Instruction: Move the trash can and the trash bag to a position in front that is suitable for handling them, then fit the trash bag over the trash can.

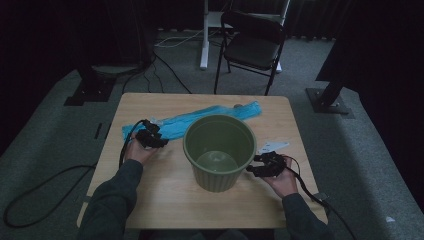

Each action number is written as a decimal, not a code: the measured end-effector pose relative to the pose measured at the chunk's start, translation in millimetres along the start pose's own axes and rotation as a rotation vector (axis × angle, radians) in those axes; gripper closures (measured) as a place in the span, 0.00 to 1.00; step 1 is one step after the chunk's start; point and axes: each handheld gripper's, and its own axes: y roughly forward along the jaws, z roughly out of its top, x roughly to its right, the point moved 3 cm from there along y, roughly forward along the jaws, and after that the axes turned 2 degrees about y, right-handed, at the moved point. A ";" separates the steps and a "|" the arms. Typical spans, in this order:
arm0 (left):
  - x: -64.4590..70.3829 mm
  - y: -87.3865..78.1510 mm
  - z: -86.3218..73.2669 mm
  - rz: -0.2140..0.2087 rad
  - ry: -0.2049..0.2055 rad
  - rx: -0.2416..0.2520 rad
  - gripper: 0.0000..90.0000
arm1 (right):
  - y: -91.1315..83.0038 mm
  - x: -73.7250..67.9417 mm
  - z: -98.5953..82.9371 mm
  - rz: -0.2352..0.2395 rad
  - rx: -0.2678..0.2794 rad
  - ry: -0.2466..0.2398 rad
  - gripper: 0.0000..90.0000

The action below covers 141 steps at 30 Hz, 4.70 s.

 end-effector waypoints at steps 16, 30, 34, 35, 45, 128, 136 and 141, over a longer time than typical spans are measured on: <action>-5.8 32.4 6.0 0.029 0.049 -0.073 0.61 | 3.7 -1.7 -2.4 0.004 -0.025 -0.005 0.49; -4.8 41.3 15.4 -0.042 -0.014 -0.060 0.93 | 5.7 -2.9 -6.9 0.008 -0.056 -0.014 0.49; -2.3 40.1 12.0 -0.054 -0.025 -0.042 0.99 | 5.5 -2.7 -7.7 0.005 -0.058 -0.013 0.49; -1.9 39.3 9.8 -0.063 -0.036 -0.032 0.99 | 5.4 -2.4 -7.8 0.006 -0.055 -0.014 0.49; 13.9 27.1 -8.0 -0.082 0.020 -0.011 0.99 | 5.6 -3.1 -8.8 0.011 -0.065 -0.014 0.49; 35.6 -29.5 -35.5 -0.098 0.009 0.132 0.61 | 15.1 -4.8 -8.0 0.032 -0.110 -0.025 0.48; 40.9 -35.4 -29.4 -0.112 0.029 0.177 0.58 | 16.3 -5.0 -8.0 0.030 -0.118 -0.033 0.48; 40.3 -36.4 -28.7 -0.111 0.025 0.183 0.56 | 17.4 -5.2 -7.2 0.029 -0.120 -0.038 0.48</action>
